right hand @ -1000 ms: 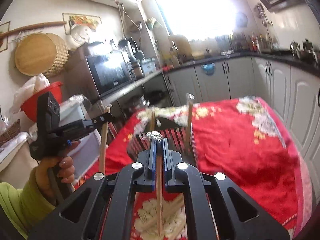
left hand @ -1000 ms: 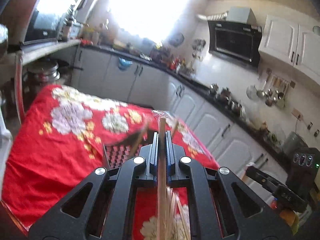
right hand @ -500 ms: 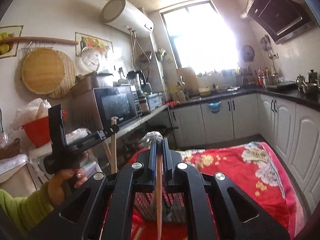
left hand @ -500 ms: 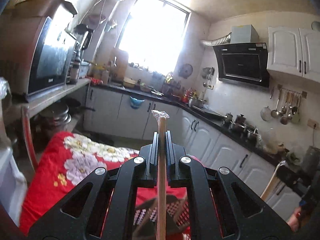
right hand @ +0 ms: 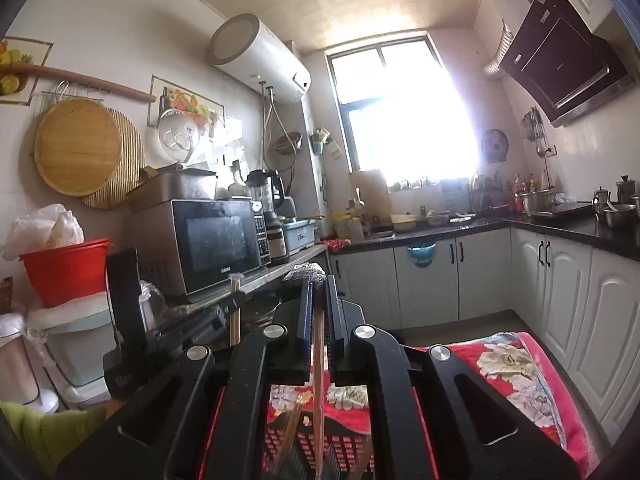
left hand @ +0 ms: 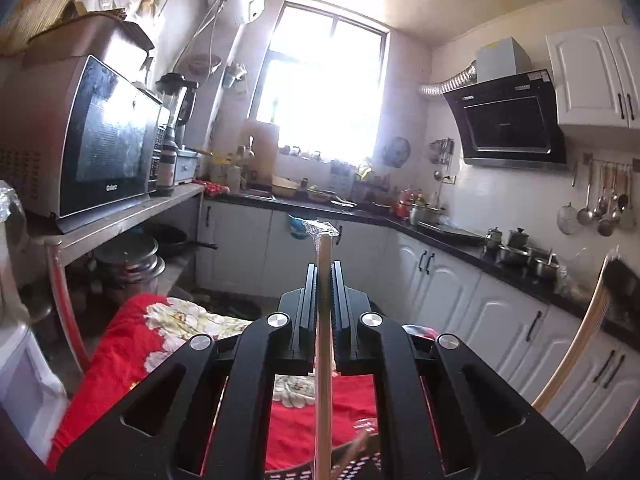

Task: Organize utensils
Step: 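Lift the left tool's pack while the right tool carries its pack over the black caddy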

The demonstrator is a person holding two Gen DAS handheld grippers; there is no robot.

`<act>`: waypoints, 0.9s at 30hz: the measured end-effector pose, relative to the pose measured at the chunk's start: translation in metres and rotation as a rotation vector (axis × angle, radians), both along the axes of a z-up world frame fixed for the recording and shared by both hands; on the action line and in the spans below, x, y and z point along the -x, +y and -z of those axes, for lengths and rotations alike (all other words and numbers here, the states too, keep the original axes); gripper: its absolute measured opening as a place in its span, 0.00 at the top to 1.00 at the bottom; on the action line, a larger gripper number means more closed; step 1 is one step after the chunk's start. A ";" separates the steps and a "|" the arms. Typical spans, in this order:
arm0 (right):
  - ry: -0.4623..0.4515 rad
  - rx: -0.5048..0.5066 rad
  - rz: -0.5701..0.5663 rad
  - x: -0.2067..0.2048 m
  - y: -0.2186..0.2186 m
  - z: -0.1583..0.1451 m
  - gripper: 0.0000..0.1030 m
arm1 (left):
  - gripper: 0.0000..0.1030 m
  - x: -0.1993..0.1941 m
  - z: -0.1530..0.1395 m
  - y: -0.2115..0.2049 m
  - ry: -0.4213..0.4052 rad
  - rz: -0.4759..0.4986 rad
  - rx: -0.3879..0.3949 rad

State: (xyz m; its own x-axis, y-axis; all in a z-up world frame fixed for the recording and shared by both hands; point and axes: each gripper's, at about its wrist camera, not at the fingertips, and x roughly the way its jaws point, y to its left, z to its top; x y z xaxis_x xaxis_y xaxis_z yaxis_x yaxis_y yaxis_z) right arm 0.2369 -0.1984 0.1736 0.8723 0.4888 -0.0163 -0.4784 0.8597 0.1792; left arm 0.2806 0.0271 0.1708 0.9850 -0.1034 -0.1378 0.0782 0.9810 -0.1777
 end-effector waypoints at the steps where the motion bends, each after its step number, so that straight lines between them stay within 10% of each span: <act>1: -0.007 -0.002 0.000 -0.002 0.001 0.002 0.94 | 0.97 -0.002 0.002 0.001 0.002 -0.004 0.000; 27: 0.137 0.031 0.109 -0.035 0.010 0.095 0.94 | 0.97 0.001 0.077 0.011 0.127 0.028 0.073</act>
